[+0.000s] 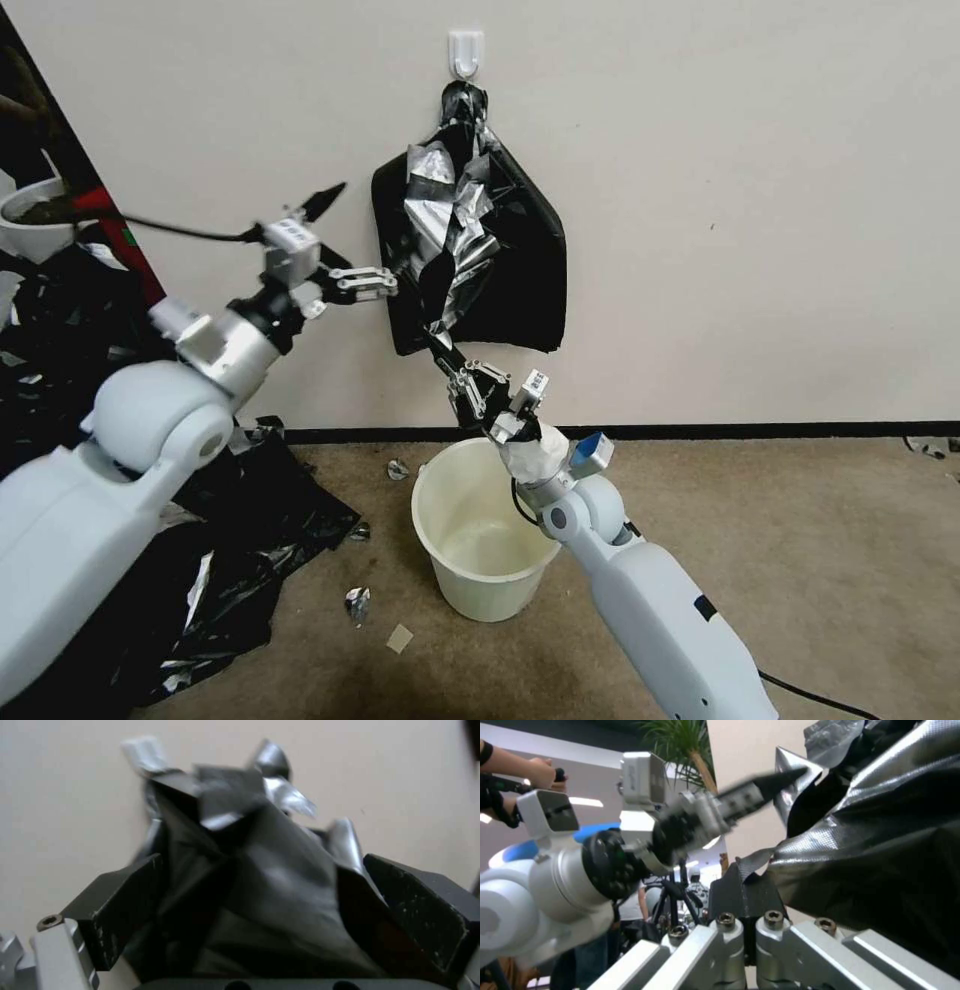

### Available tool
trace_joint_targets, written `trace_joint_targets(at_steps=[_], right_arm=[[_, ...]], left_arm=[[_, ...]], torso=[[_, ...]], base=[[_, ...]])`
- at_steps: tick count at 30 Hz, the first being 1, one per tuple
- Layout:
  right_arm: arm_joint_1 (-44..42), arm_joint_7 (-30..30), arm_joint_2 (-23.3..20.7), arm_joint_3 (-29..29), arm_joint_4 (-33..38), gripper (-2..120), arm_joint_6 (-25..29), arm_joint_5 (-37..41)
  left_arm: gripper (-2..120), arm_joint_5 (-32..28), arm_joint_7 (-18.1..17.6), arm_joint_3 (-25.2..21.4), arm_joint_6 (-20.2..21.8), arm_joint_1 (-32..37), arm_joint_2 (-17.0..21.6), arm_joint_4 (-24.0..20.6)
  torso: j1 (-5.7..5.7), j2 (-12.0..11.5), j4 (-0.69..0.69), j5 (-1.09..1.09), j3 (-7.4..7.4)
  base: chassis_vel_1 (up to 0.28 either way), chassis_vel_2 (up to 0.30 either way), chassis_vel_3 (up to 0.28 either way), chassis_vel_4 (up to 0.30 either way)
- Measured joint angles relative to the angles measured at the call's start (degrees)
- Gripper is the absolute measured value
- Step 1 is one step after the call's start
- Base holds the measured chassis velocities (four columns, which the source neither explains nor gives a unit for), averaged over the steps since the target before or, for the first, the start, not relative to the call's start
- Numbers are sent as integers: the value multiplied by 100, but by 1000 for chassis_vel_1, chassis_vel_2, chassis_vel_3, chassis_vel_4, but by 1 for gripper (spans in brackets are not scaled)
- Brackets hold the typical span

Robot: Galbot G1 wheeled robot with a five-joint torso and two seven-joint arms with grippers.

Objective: Place a trash bag onto the trash bin.

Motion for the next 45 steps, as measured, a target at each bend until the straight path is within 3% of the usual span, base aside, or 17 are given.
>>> trace_joint_targets(at_steps=[5,9,24,35,45], right_arm=[[-24,4,49,5,41,0,3,-55],[-53,7,64,13,54,0,9,-74],[-93,22,57,53,130,0,23,-64],[-115,78,49,174,155,0,23,-42],[-497,551,-12,204,458,3,220,-518]], left_arm=[[100,309,325,313,75,-332,-34,124],[93,425,338,315,75,-325,-69,137],[39,585,237,152,173,-222,-263,370],[1,170,76,-102,147,-51,-408,394],[0,-725,-160,-3,-133,22,-860,519]], torso=[[0,0,0,0,0],[0,0,0,0,0],[0,0,0,1,0],[0,0,0,1,0],[-1,0,1,1,-1]], base=[[0,0,0,0],[0,0,0,0],[0,0,0,0],[0,0,0,0],[0,0,0,0]])
